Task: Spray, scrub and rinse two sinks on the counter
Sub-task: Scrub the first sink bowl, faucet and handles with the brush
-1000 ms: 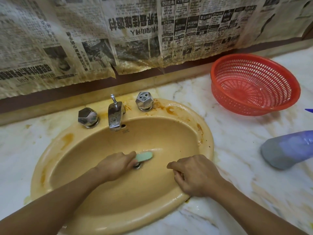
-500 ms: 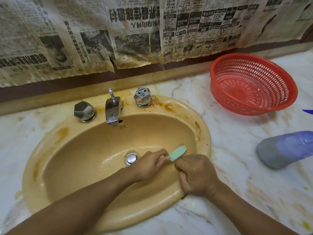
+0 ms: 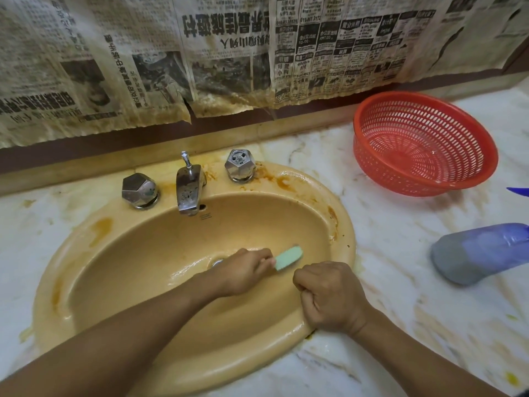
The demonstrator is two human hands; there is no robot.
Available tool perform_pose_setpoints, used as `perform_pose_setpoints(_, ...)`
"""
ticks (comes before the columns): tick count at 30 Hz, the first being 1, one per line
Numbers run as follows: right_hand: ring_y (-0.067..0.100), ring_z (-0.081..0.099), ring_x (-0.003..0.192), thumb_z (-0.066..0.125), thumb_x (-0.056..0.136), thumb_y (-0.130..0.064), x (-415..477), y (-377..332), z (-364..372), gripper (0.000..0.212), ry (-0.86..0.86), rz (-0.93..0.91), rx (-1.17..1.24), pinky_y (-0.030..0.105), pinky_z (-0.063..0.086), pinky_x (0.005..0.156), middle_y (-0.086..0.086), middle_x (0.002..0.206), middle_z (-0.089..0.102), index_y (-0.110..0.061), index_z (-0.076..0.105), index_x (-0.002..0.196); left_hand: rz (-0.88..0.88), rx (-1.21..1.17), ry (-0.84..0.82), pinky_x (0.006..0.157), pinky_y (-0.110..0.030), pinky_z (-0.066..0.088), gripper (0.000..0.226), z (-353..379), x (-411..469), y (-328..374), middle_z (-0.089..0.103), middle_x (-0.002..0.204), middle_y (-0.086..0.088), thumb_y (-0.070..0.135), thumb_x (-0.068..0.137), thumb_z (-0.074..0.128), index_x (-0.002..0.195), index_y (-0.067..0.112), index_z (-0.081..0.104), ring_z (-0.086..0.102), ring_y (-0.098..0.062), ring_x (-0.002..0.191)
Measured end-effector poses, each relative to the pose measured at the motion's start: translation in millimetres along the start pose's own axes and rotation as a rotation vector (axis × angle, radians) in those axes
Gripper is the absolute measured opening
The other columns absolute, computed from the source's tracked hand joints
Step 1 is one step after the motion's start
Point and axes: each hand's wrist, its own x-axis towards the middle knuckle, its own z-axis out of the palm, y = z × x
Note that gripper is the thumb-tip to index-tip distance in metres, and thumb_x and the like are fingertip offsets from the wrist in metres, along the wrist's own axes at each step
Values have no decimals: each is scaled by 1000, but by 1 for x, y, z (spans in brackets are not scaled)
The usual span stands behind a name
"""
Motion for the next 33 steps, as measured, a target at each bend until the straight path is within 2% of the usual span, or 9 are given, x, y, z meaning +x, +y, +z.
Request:
perform_pose_setpoints(3, 18, 34, 47, 46, 63, -14, 0, 0, 0, 1, -4, 7, -4, 28, 33, 44, -4, 54, 40, -14, 46, 62, 35, 111, -118, 65, -29, 35, 32, -8, -9, -7, 53, 78, 6, 46, 110, 34, 111, 25, 58, 51, -10, 77)
perform_pose_setpoints(6, 18, 33, 47, 45, 64, -13, -1, 0, 1, 2, -2, 14, 1, 29, 33, 43, -4, 53, 38, -14, 46, 62, -78, 33, -29, 65, -35, 34, 32, -11, -5, -20, 55, 83, 4, 48, 109, 34, 112, 27, 57, 55, -20, 82)
perform_pose_setpoints(10, 19, 38, 48, 48, 66, -13, -2, 2, 2, 4, 26, -12, -2, 29, 35, 44, -3, 55, 43, -16, 51, 65, 45, -25, -93, 60, -18, 32, 27, 3, -17, 13, 50, 67, 8, 44, 109, 40, 115, 26, 59, 49, -3, 67)
perform_pose_setpoints(16, 18, 35, 48, 47, 65, -14, -3, 2, 3, 2, 35, 3, 10, 31, 36, 43, -4, 55, 40, -15, 47, 63, 17, -154, 111, 62, -36, 39, 24, -12, 10, 18, 56, 70, 3, 52, 107, 39, 106, 36, 56, 50, -14, 63)
perform_pose_setpoints(19, 17, 37, 49, 51, 67, -15, -4, 3, 4, 4, 13, -1, 25, 32, 38, 44, -4, 56, 45, -15, 52, 63, 113, -159, 80, 60, -34, 36, 21, 1, 5, 31, 50, 60, 3, 49, 107, 41, 103, 35, 56, 44, -8, 57)
perform_pose_setpoints(21, 17, 42, 51, 53, 68, -17, -5, 4, 3, 7, -46, -6, 29, 32, 41, 47, -5, 59, 49, -16, 60, 66, 100, -75, 34, 64, -33, 41, 21, 3, -1, 22, 52, 63, 4, 51, 107, 39, 105, 37, 55, 51, -6, 67)
perform_pose_setpoints(24, 16, 46, 57, 56, 76, -21, -6, 7, -6, 15, -174, -53, 35, 31, 45, 55, -6, 66, 52, -18, 70, 79, -3, 15, 13, 77, -42, 50, 22, -2, 0, 1, 56, 77, 1, 56, 106, 35, 107, 42, 52, 58, -21, 83)
perform_pose_setpoints(30, 14, 58, 90, 54, 99, -45, -7, 29, -28, 33, -324, -135, -36, 29, 45, 93, -5, 96, 64, -20, 72, 109, 86, -12, 39, 62, -34, 36, 23, 4, 0, 18, 53, 74, 0, 58, 105, 36, 111, 42, 51, 53, -13, 76)
perform_pose_setpoints(33, 15, 58, 97, 49, 103, -52, -8, 39, -35, 40, -359, -145, -97, 37, 36, 111, -5, 100, 65, -21, 71, 112, 12, 43, 39, 70, -40, 47, 27, -7, 4, 9, 56, 79, 1, 56, 106, 34, 115, 39, 53, 56, -18, 78)
